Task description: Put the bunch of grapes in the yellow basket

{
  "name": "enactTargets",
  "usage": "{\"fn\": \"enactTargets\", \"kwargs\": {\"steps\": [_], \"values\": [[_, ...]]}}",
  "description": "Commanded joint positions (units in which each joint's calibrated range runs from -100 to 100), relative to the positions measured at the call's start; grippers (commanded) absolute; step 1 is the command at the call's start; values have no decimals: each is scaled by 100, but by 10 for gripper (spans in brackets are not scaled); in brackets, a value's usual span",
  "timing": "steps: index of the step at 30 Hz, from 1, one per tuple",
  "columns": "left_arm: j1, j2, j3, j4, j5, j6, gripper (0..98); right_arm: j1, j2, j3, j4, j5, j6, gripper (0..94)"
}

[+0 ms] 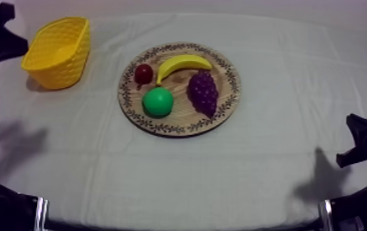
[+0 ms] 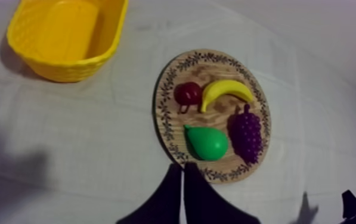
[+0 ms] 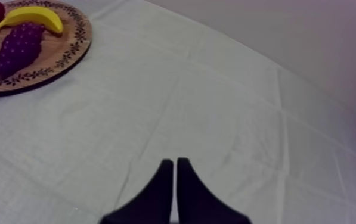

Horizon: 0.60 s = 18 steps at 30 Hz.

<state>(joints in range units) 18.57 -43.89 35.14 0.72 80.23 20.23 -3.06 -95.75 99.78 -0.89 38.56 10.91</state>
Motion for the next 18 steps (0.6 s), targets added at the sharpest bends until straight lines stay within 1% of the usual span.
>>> {"fn": "enactTargets", "kwargs": {"steps": [1,7,18], "values": [[96,616,-628,-1,180,46,0,0,0,0,-1,-1,1,3],[373,1651,-1052,24,329,274,5,0,0,0,-1,-1,1,3],[1128,3351,-2541,37,623,439,3,0,0,0,-1,-1,1,3]]}}
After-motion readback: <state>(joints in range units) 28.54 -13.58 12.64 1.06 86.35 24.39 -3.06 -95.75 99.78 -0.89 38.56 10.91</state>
